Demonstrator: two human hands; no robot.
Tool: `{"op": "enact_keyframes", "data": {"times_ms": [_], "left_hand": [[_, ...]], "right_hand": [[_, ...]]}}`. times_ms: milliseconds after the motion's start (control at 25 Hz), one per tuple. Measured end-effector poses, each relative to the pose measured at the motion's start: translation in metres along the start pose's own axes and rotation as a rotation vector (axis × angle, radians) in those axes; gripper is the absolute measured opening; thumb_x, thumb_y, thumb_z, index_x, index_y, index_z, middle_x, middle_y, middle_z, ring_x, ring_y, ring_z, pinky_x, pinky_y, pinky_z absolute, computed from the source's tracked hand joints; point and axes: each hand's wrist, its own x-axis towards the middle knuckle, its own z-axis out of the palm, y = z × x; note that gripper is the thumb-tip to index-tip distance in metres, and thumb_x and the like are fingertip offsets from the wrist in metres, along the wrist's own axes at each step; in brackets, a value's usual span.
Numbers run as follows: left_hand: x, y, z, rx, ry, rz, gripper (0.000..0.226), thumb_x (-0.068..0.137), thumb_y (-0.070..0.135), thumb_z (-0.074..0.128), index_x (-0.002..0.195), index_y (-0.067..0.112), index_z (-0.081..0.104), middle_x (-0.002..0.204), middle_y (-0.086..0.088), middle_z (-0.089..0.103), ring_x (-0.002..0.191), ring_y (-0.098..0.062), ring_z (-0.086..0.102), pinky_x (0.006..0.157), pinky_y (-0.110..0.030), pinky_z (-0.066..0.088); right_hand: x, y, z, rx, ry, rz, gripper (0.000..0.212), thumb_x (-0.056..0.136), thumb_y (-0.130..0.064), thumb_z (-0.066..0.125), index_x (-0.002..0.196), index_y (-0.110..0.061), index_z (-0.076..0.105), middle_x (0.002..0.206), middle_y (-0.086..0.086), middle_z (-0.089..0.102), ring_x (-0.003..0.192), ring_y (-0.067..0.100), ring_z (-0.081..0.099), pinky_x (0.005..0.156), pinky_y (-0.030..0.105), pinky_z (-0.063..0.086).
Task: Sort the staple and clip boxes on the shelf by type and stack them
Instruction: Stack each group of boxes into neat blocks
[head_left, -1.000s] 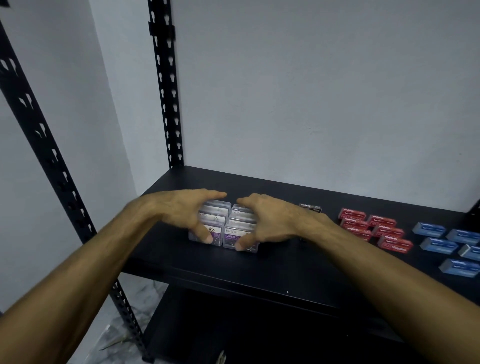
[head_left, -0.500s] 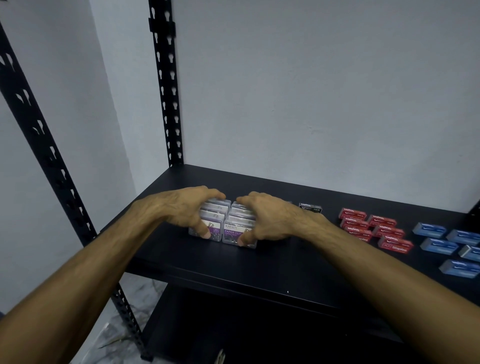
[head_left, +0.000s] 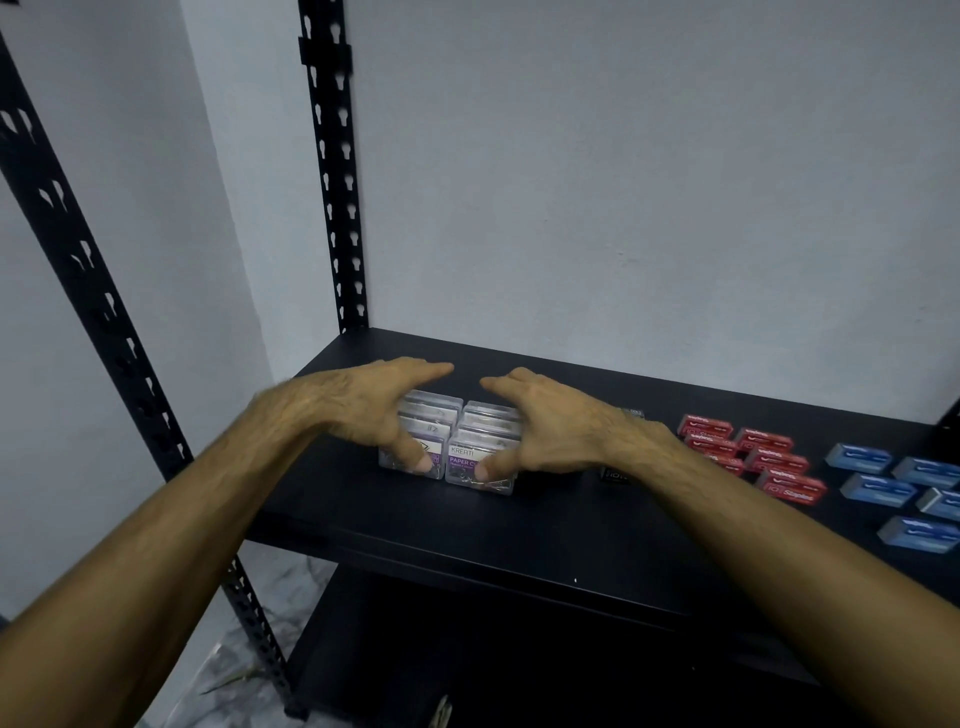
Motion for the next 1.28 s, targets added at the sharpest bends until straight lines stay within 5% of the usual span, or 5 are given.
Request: {"op": "enact_keyframes", "data": {"times_ms": [240,400,760,960,1280], "left_hand": [[-0.002,0.043,-0.007,-0.168,0.389,0.117,0.069,0.084,0.060,0.060,0.145,0.033,0.042,0.143,0.006,0.049,0.121,-0.011,0.050,0.098,-0.030,0.042],[0.019,0.079,0.009,-0.170,0.361,0.224,0.034,0.090,0.037,0.066,0.123,0.028,0.065,0.114,0.009,0.067,0.097,-0.002,0.059,0.090,-0.026,0.050],[0.059,0.121,0.047,0.146,0.258,0.259,0.035,0.088,0.035,0.068,0.122,0.027,0.065,0.118,0.007,0.067,0.101,-0.011,0.062,0.085,-0.025,0.044],[0.062,0.130,0.052,0.340,0.230,0.247,0.015,0.089,0.034,0.064,0.102,0.028,0.066,0.091,0.012,0.065,0.095,-0.015,0.062,0.095,-0.035,0.036],[0.058,0.140,0.061,0.257,0.197,0.317,0.023,0.087,0.034,0.067,0.109,0.028,0.070,0.099,0.012,0.072,0.094,-0.007,0.063,0.096,-0.032,0.038]], "right_hand": [[-0.032,0.030,-0.025,0.101,0.183,0.092,0.049,0.091,-0.049,0.059,0.133,-0.024,0.055,0.132,-0.003,0.053,0.117,0.015,0.054,0.094,0.031,0.044],[-0.060,0.058,-0.024,0.034,0.198,0.145,0.013,0.090,-0.024,0.060,0.102,-0.022,0.066,0.107,-0.006,0.062,0.093,0.012,0.057,0.078,0.027,0.045],[-0.088,0.087,0.004,0.012,0.117,0.180,0.013,0.091,-0.025,0.064,0.102,-0.020,0.069,0.101,-0.006,0.067,0.088,0.012,0.062,0.080,0.034,0.054],[-0.084,0.093,0.016,0.022,0.128,0.150,0.006,0.091,-0.023,0.062,0.092,-0.021,0.067,0.091,-0.006,0.070,0.083,0.015,0.065,0.077,0.038,0.056],[-0.102,0.092,0.020,0.046,0.143,0.129,0.015,0.093,-0.025,0.062,0.105,-0.022,0.070,0.104,-0.005,0.071,0.091,0.013,0.066,0.081,0.036,0.056]]}}
